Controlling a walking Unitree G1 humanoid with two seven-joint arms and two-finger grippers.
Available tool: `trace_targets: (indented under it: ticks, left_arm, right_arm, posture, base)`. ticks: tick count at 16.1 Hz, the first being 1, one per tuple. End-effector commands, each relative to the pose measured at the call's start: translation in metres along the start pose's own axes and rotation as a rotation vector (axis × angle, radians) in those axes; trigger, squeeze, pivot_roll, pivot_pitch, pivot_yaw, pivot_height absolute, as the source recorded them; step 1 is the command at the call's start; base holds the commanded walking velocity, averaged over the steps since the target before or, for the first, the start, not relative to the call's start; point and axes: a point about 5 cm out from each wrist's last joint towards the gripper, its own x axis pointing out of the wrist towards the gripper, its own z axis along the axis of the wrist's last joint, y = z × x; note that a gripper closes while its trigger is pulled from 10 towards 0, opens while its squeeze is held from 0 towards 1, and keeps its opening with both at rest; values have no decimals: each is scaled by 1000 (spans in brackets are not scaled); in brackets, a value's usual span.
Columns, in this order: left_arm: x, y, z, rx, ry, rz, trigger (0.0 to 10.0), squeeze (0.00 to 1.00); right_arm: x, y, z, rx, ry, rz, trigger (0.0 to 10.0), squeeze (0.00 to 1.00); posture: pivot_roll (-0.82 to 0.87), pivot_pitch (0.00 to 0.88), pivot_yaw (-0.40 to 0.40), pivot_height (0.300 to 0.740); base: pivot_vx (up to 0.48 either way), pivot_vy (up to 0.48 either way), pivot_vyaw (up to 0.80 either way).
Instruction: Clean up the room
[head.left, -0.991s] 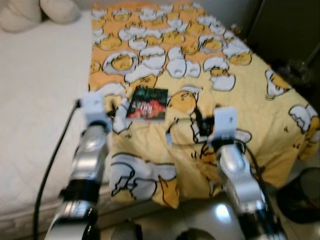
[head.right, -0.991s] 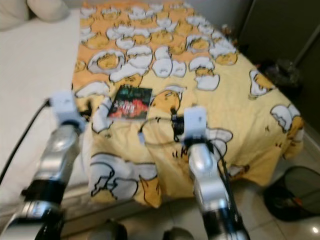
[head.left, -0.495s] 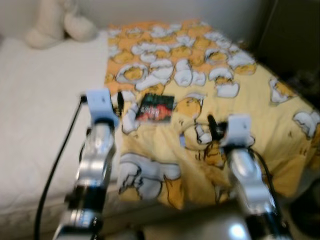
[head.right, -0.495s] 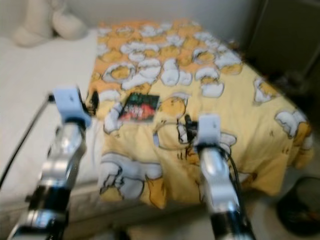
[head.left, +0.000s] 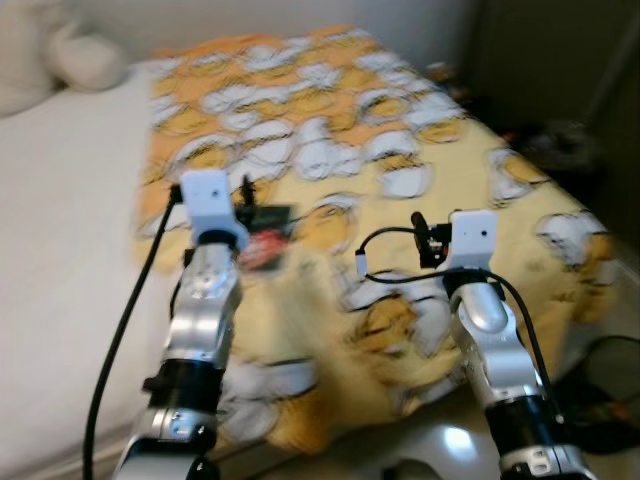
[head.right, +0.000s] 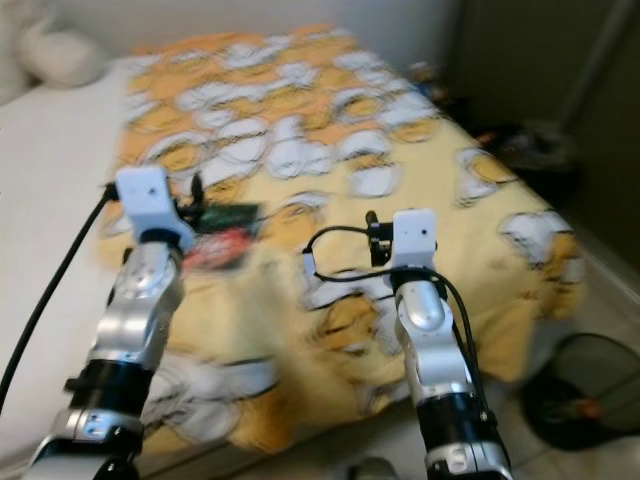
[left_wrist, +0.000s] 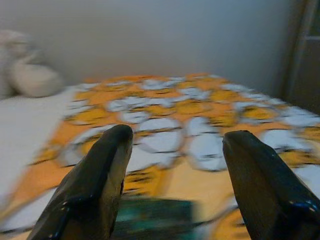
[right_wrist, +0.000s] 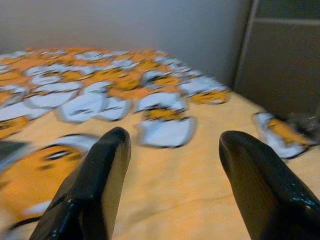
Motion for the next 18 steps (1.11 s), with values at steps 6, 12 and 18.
trace_targets:
  ticks: [6, 12, 18]
  left_arm:
    - [4, 11, -2, 84, 12, 72, 10000, 0]
    - [2, 9, -4, 173, 26, 40, 10000, 1000]
    - [-1, 4, -9, 231, 54, 16, 10000, 1000]
  right_arm:
    - [27, 4, 38, 5, -94, 78, 10000, 0]
    - [26, 21, 23, 81, -16, 129, 10000, 349]
    - [24, 24, 10, 83, 37, 121, 10000, 0]
  posture:
    - [-136, 0, 44, 723]
    - [-114, 0, 31, 723]
    - [-105, 0, 46, 723]
  base:
    - [339, 64, 481]
    - [0, 0, 116]
    - [0, 0, 657]
